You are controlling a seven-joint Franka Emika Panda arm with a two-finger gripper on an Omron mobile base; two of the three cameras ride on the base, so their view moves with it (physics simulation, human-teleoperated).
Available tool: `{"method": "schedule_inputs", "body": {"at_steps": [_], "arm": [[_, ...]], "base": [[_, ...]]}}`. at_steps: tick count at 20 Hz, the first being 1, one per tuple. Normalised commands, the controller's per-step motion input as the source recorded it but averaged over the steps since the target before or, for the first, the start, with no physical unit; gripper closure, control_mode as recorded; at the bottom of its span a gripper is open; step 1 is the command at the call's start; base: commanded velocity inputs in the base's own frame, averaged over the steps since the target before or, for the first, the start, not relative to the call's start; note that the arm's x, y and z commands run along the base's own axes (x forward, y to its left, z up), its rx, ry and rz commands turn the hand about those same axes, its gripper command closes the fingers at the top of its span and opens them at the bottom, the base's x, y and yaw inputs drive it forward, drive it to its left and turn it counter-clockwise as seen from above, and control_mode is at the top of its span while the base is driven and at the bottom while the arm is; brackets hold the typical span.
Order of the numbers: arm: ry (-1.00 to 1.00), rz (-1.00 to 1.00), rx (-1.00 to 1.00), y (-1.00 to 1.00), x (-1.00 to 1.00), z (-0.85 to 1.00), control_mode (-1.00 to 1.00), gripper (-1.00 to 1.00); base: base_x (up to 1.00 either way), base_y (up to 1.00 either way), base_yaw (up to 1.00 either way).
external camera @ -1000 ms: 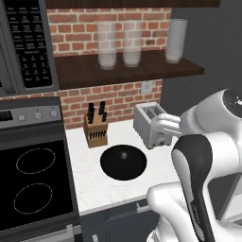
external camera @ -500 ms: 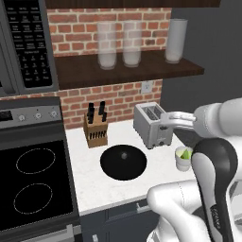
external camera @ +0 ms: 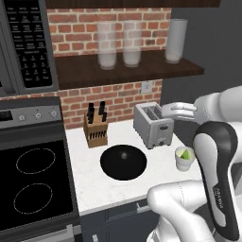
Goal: Grab a lemon wedge from the fridge and one ice cube from the ice bowl, and put them in the glass of lemonade.
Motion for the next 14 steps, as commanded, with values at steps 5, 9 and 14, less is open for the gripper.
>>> {"method": "schedule_inputs", "body": {"at_steps": [5, 9, 14], "arm": [[0.24, -0.08, -0.02, 0.0, -0.06, 0.0, -1.0, -1.0], [0.23, -0.07, -0.04, 0.02, -0.34, 0.0, -1.0, -1.0], [0.15, -0.05, -0.04, 0.05, -0.56, 0.0, -1.0, -1.0]], "base": [[0.0, 0.0, 0.0], [0.0, 0.0, 0.0], [0.0, 0.0, 0.0]]}}
